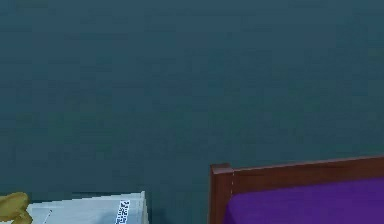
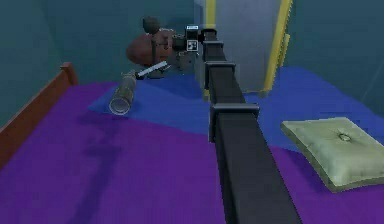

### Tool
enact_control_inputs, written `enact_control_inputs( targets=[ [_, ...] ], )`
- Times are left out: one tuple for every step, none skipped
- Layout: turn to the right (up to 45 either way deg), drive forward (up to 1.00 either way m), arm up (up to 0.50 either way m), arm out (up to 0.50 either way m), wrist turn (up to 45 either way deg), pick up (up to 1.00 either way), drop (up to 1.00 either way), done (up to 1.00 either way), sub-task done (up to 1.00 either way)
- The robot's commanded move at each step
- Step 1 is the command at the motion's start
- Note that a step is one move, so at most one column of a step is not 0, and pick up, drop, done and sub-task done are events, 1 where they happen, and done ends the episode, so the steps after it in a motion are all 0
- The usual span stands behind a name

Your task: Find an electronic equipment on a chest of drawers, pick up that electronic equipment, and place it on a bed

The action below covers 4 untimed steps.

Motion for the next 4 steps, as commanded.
enact_control_inputs(
  targets=[
    [0.0,0.00,0.00,0.00,45.0,0.00,0.00,0.00,0.00],
    [0.0,0.00,0.00,0.00,6.0,0.00,0.00,0.00,0.00],
    [0.0,0.00,-0.14,0.00,0.0,0.00,0.00,0.00,0.00],
    [0.0,0.00,-0.32,0.00,0.0,0.00,0.00,0.00,0.00]
  ],
)
